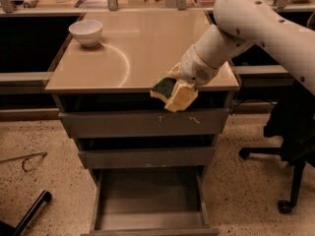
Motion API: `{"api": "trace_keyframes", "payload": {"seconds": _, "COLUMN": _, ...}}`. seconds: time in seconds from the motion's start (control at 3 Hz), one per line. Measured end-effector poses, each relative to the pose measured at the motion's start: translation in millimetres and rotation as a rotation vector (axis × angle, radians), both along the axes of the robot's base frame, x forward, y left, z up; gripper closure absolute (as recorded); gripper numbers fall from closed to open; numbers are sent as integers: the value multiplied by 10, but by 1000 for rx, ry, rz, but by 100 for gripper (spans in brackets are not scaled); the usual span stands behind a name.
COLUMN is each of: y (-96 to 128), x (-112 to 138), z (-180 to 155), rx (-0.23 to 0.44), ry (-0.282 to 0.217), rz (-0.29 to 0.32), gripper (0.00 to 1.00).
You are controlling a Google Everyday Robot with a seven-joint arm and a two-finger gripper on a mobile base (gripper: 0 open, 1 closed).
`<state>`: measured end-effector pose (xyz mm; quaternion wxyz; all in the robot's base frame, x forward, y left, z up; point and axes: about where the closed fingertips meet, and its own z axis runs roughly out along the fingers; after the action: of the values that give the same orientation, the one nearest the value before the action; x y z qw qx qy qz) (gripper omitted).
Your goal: Place sponge into bottom drawer
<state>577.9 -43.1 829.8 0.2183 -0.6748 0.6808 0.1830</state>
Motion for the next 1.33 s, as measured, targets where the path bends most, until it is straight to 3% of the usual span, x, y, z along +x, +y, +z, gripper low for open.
{"api": "trace_keyframes", "payload": {"seconds": 0.33, "y": -38, "x": -445, "z": -176, "rx": 13, "ry": 6, "rz": -15, "gripper": 100}}
{"api": "trace_keyframes", "payload": {"seconds": 0.67, "y": -201, "x": -626, "z": -670, "rx": 48, "ry": -16, "rz": -44, "gripper": 100}}
{"api": "trace_keyframes", "payload": {"seconds": 1.0, "y": -343, "x": -593, "z": -1282, "rx": 108, "ry": -57, "rz": -92, "gripper": 100}}
{"api": "trace_keyframes", "payload": {"seconds": 1.33, "y": -348, "x": -416, "z": -1264, "rx": 119, "ry": -112, "rz": -131, "gripper": 100}}
